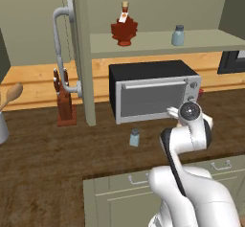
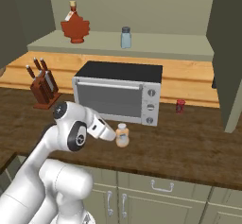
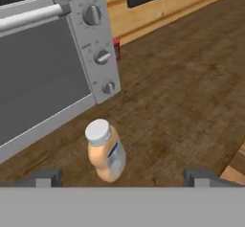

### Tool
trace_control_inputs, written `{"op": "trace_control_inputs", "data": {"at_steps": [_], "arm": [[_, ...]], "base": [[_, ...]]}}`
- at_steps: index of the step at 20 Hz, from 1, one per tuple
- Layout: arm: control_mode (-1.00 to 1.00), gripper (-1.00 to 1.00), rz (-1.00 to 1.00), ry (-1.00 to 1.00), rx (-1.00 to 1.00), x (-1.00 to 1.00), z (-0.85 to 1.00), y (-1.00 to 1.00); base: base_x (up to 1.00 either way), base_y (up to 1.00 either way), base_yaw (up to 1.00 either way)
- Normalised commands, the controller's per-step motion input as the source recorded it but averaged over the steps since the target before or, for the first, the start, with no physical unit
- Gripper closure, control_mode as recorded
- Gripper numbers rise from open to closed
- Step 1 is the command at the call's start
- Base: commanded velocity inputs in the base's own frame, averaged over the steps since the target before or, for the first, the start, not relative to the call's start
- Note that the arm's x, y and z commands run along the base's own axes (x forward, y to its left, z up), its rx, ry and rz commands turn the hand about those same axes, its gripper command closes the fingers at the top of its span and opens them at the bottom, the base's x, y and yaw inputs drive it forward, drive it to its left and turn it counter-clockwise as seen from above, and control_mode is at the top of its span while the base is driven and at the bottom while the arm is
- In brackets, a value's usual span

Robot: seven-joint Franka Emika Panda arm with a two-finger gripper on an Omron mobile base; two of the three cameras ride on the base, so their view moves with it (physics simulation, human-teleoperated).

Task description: Put the shaker and condiment bottle from the counter next to their counterparts in the cabinet.

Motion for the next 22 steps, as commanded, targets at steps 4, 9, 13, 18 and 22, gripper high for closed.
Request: {"op": "trace_control_inputs", "data": {"at_steps": [4,9,13,18,22], "arm": [[-1.00,-1.00,0.00,0.00,-0.18,0.00,-0.88,0.14],[-1.00,-1.00,0.00,0.01,-0.13,0.00,-0.83,0.25],[-1.00,-1.00,0.00,0.11,-0.01,0.11,-0.38,0.21],[-1.00,-1.00,0.00,0.01,0.00,0.43,-0.20,0.27],[-1.00,-1.00,0.00,0.00,0.00,0.38,-0.08,-0.01]], "base": [[0.00,0.00,0.00],[0.00,0.00,0.00],[0.00,0.00,0.00],[0.00,0.00,0.00],[0.00,0.00,0.00]]}}
